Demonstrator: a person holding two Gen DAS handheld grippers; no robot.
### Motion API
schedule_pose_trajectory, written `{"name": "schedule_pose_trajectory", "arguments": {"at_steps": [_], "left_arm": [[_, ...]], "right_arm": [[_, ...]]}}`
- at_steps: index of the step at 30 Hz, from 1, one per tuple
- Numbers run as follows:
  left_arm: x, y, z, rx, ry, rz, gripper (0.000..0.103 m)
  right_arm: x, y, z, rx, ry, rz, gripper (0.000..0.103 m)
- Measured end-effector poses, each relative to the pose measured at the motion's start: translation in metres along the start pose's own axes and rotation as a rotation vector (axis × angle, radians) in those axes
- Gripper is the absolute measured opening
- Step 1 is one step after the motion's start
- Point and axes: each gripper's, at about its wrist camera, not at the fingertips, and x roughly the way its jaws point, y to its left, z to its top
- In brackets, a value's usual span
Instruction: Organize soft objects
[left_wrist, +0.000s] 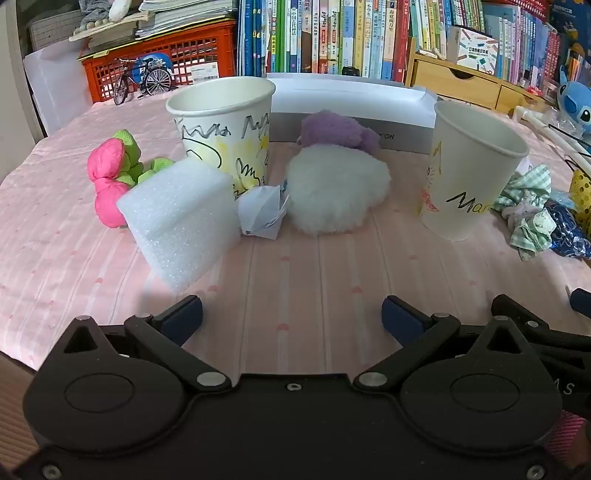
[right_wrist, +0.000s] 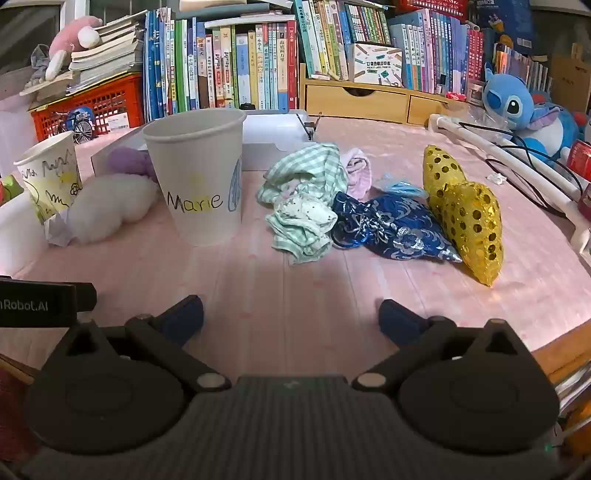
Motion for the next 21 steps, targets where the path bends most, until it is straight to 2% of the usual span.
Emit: {"name": "schedule_pose_trajectory", "arguments": {"at_steps": [21], "left_arm": [[0.0005,-0.0003,0.0003,0.006,0.003,0.008,0.103]], "right_arm": [[0.0012,-0.0002,0.0007,0.007,0.006,0.004,0.103]]}}
